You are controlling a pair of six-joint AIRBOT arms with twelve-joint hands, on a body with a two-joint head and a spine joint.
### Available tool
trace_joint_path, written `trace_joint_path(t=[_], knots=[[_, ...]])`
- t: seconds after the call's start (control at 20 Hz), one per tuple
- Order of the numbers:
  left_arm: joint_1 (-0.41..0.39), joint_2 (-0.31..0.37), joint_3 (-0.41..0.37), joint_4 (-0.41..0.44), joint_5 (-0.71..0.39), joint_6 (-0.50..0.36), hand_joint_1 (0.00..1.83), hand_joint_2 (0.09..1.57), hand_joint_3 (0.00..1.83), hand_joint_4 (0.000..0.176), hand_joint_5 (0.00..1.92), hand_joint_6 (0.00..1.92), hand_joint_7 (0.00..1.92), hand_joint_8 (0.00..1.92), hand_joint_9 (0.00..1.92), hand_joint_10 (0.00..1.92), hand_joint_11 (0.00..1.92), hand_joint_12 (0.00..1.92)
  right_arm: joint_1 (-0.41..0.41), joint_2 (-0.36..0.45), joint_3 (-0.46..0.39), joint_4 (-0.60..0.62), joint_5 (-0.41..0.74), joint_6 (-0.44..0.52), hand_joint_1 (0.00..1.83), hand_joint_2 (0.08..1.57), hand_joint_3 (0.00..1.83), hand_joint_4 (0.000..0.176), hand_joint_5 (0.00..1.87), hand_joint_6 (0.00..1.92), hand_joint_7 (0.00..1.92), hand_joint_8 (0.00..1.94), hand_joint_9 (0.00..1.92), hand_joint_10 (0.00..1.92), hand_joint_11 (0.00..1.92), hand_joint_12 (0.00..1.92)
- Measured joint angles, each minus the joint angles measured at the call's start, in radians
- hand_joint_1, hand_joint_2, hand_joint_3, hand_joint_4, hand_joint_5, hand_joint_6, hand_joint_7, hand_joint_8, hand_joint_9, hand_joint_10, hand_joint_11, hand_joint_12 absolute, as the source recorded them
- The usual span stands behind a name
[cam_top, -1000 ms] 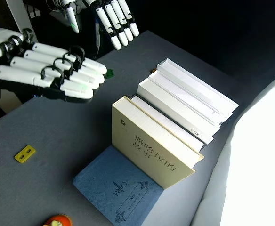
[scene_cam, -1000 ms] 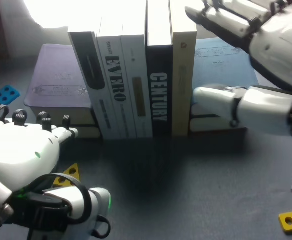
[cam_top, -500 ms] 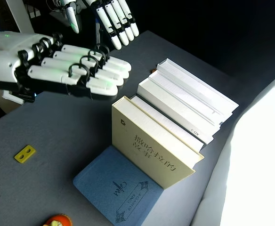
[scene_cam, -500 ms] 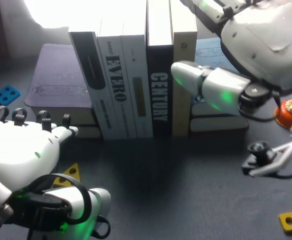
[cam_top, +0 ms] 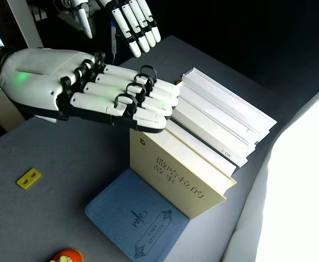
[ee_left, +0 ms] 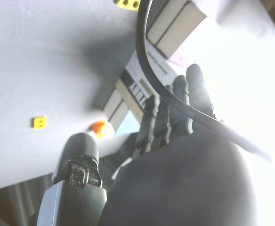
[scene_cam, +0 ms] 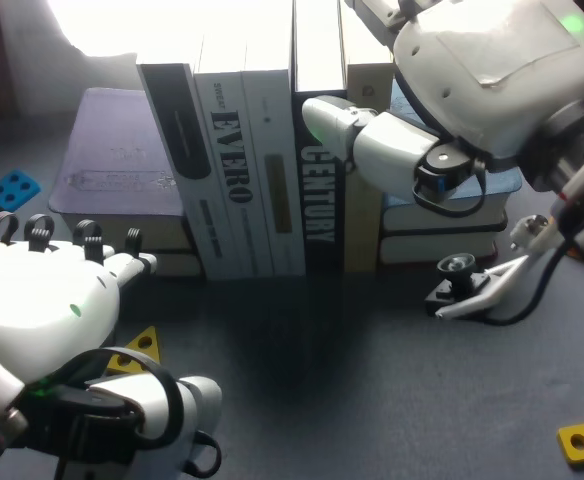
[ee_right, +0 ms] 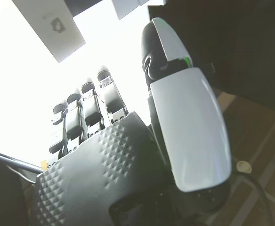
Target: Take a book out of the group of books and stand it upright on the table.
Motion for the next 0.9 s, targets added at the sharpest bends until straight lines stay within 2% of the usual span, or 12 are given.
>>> trace_joint_path(t=[0.25, 0.45, 0.7, 0.9], knots=[[0.000, 0.000, 0.000, 0.000, 0.000, 0.000, 0.03, 1.37, 0.00, 0.000, 0.01, 0.00, 0.01, 0.00, 0.00, 0.00, 0.00, 0.05, -0.003, -0.043, 0.028, 0.000, 0.002, 0.005, 0.00, 1.26, 0.00, 0.000, 0.26, 0.09, 0.05, 0.02, 0.00, 0.00, 0.00, 0.00], [0.000, 0.000, 0.000, 0.000, 0.000, 0.000, 0.07, 1.36, 0.00, 0.000, 0.04, 0.01, 0.02, 0.00, 0.00, 0.00, 0.00, 0.03, -0.009, -0.064, 0.043, 0.003, 0.001, 0.007, 0.00, 1.26, 0.00, 0.000, 0.43, 0.16, 0.12, 0.04, 0.00, 0.00, 0.00, 0.00], [0.000, 0.000, 0.000, 0.000, -0.001, 0.000, 0.01, 1.37, 0.00, 0.000, 0.02, 0.00, 0.01, 0.00, 0.00, 0.00, 0.00, 0.02, -0.026, -0.073, 0.047, 0.000, 0.000, 0.008, 0.00, 1.26, 0.00, 0.000, 0.49, 0.18, 0.09, 0.02, 0.00, 0.00, 0.00, 0.00], [0.000, 0.000, 0.000, 0.000, -0.001, 0.000, 0.05, 1.36, 0.00, 0.000, 0.04, 0.01, 0.02, 0.00, 0.00, 0.00, 0.00, 0.03, -0.027, -0.073, 0.047, -0.004, 0.000, 0.007, 0.00, 1.26, 0.00, 0.000, 0.57, 0.21, 0.10, 0.02, 0.00, 0.00, 0.00, 0.00]])
